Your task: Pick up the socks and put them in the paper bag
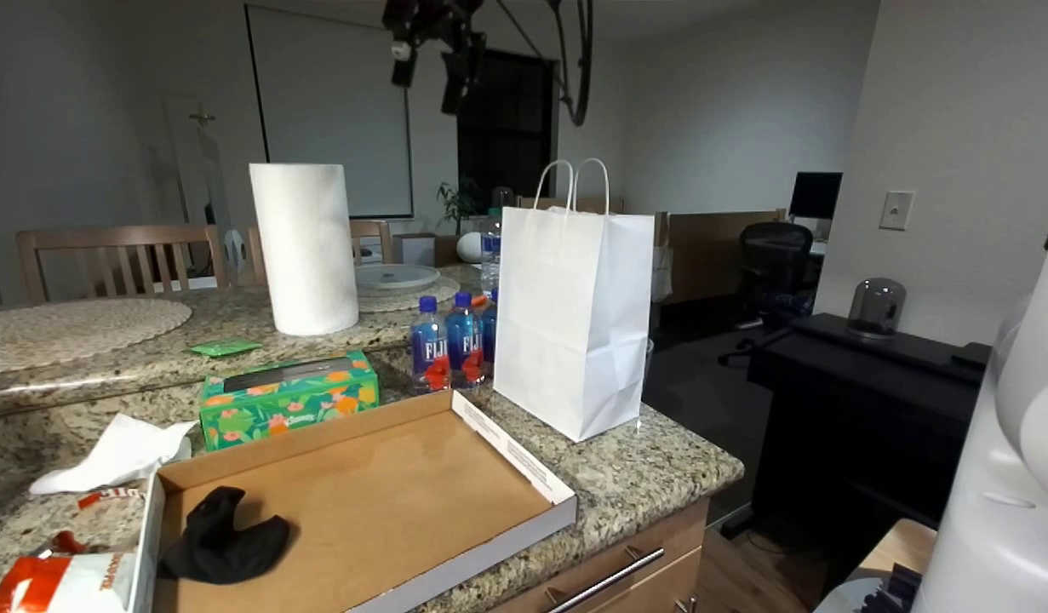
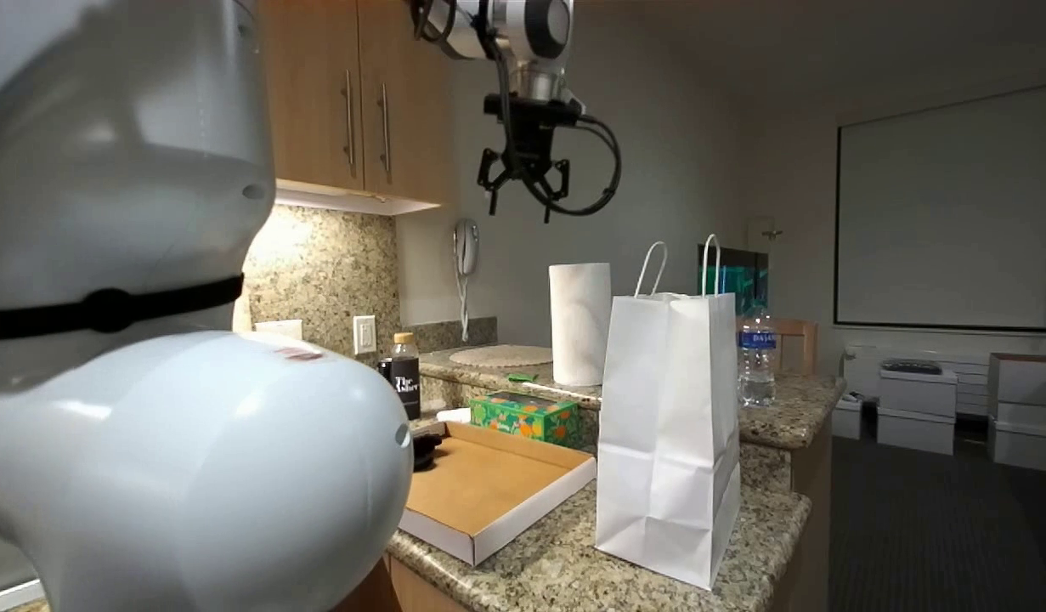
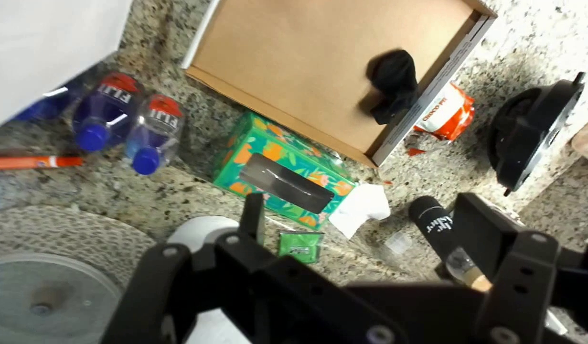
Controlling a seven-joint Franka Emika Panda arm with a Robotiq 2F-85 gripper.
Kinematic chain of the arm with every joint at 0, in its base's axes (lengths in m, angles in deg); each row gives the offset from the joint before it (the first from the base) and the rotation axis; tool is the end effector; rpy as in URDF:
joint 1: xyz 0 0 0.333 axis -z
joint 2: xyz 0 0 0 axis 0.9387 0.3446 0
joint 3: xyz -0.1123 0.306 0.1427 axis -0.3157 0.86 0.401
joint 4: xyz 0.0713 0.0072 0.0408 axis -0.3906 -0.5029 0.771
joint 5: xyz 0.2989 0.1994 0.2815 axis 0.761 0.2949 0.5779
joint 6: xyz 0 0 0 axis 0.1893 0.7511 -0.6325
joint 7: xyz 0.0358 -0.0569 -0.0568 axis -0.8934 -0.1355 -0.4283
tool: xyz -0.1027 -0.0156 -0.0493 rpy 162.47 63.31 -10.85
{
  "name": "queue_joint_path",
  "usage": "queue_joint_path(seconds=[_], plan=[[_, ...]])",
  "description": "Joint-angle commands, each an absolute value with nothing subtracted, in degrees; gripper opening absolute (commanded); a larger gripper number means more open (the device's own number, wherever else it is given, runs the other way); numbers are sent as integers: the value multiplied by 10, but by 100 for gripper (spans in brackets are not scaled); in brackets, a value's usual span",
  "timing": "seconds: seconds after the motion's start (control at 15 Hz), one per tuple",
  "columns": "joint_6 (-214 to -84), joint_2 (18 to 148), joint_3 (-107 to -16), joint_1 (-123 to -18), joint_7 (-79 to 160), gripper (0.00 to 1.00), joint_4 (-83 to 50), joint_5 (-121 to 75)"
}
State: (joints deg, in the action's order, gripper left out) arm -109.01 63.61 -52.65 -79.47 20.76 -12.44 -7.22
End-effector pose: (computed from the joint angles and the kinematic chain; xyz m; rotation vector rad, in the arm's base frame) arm 0.5857 0.1755 0.7122 -2.8184 -0.7387 -0.2266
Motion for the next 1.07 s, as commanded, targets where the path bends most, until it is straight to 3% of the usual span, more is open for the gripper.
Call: queue_joint_path(seconds=[0.0,0.47,1.0], plan=[[-1191,632,-479,-819,213,100,-208,-74],[-1374,754,-406,-883,263,100,-292,-162],[-1550,916,-422,-948,402,100,-301,-275]])
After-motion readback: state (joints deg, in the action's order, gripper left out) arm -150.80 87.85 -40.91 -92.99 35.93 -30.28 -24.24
